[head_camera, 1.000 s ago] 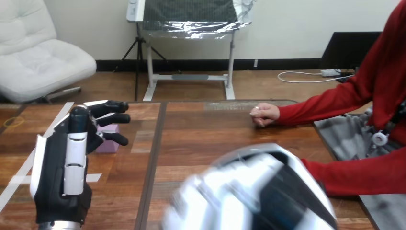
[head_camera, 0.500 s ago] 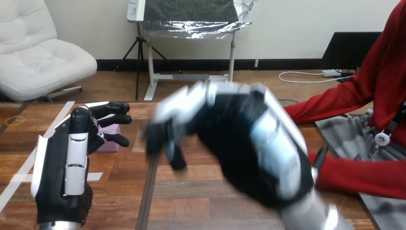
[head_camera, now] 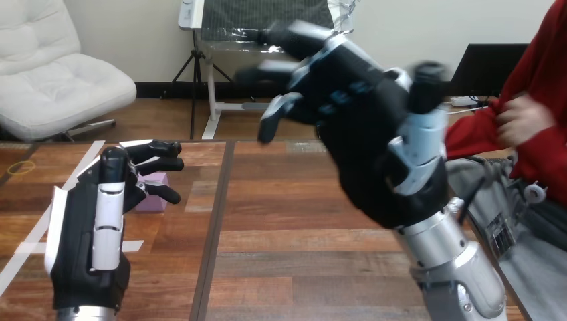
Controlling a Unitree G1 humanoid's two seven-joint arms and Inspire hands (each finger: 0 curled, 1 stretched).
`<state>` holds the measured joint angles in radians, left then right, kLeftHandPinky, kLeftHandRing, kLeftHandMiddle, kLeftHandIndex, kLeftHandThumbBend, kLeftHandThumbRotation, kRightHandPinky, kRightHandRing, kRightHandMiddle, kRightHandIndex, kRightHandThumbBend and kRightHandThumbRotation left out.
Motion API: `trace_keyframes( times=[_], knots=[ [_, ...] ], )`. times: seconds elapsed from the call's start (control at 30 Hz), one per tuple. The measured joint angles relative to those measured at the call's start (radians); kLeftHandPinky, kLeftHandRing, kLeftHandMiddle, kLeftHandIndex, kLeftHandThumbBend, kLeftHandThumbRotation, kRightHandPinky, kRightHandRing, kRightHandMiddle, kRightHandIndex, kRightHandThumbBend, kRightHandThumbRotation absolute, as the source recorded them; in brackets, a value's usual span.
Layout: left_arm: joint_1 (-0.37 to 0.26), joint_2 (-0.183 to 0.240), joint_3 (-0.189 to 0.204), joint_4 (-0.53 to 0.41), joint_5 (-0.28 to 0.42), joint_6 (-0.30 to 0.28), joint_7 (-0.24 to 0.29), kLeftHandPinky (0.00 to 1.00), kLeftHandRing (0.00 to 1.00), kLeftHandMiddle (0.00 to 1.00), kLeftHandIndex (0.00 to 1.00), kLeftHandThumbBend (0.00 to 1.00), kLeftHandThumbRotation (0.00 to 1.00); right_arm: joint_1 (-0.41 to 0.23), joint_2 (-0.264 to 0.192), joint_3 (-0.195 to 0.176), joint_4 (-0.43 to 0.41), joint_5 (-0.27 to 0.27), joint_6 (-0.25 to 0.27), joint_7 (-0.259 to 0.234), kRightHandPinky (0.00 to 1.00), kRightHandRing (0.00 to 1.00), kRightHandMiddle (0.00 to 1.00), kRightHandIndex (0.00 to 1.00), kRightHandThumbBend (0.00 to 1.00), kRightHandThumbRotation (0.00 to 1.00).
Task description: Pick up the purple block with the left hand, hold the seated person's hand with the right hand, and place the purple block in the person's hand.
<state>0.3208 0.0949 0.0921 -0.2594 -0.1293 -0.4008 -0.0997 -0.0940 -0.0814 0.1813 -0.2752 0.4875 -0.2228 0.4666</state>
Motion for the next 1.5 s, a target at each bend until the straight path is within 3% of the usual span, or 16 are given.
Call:
trace_keyframes(
  times=[0.5,1.5],
  knots=[
    [-0.005,-0.005,-0.001,0.000,0.000,0.000,-0.006,0.41,0.64,0.66,0.56,0.48,1.00,0.000,0.003,-0.025,0.089,-0.062,-0.016,0.021,0.70,0.84,0.85,0.85,0.81,1.00],
    [-0.018,-0.019,-0.001,0.020,0.007,-0.009,-0.004,0.42,0.63,0.66,0.59,0.49,0.99,0.000,-0.002,-0.050,0.225,-0.127,-0.053,0.073,0.75,0.82,0.83,0.83,0.80,1.00]
  ],
)
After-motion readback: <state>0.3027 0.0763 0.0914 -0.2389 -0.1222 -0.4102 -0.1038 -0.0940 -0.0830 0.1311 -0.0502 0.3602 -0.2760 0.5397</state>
